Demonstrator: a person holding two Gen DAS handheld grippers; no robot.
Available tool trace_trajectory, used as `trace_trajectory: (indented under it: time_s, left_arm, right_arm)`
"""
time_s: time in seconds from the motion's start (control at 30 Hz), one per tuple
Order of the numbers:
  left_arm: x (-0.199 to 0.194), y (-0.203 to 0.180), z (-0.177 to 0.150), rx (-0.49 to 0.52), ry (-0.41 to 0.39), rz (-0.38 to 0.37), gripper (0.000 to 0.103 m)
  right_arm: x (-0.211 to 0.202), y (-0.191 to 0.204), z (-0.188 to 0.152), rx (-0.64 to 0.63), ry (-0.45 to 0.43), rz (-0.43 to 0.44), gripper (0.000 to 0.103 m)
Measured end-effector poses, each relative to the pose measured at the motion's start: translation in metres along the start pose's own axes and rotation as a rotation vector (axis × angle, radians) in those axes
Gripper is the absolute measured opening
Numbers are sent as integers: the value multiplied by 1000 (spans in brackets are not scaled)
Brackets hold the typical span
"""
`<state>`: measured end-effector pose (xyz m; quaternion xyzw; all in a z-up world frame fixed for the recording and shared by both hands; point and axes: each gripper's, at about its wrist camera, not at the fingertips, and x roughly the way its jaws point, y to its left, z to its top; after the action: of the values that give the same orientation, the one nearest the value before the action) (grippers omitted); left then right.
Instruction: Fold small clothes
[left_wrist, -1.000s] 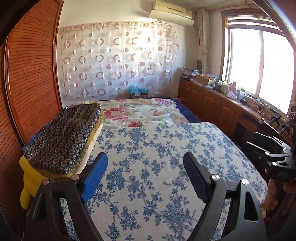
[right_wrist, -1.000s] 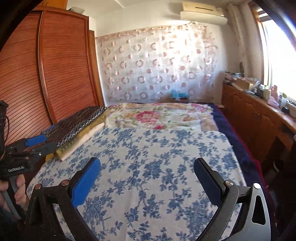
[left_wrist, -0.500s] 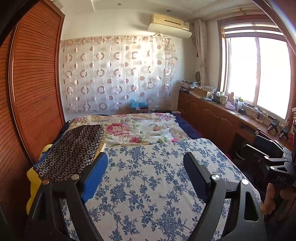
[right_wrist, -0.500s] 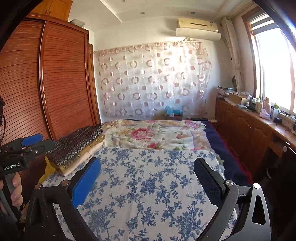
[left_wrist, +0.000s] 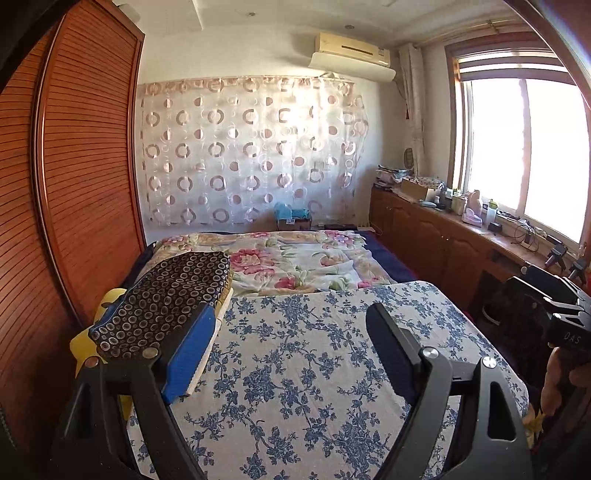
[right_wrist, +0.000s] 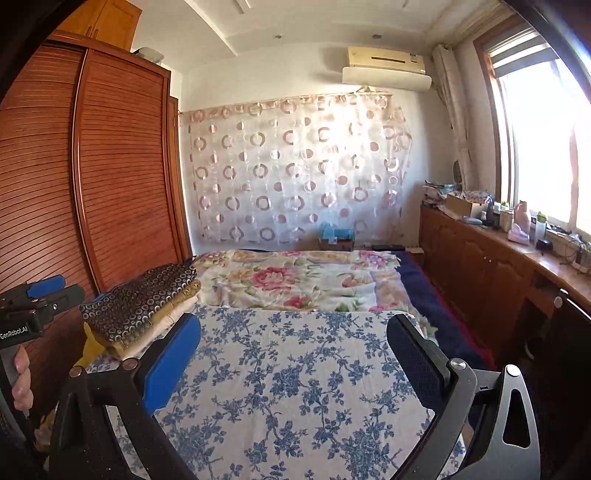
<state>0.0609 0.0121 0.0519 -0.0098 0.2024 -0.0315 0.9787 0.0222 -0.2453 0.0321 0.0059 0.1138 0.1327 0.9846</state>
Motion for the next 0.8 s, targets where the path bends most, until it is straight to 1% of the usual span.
trace_trajectory:
  time_s: [0.8]
  left_arm:
    - [1, -2, -2, 1, 4, 4, 84]
  right_arm:
    - [1, -16, 2, -6, 6, 12, 101]
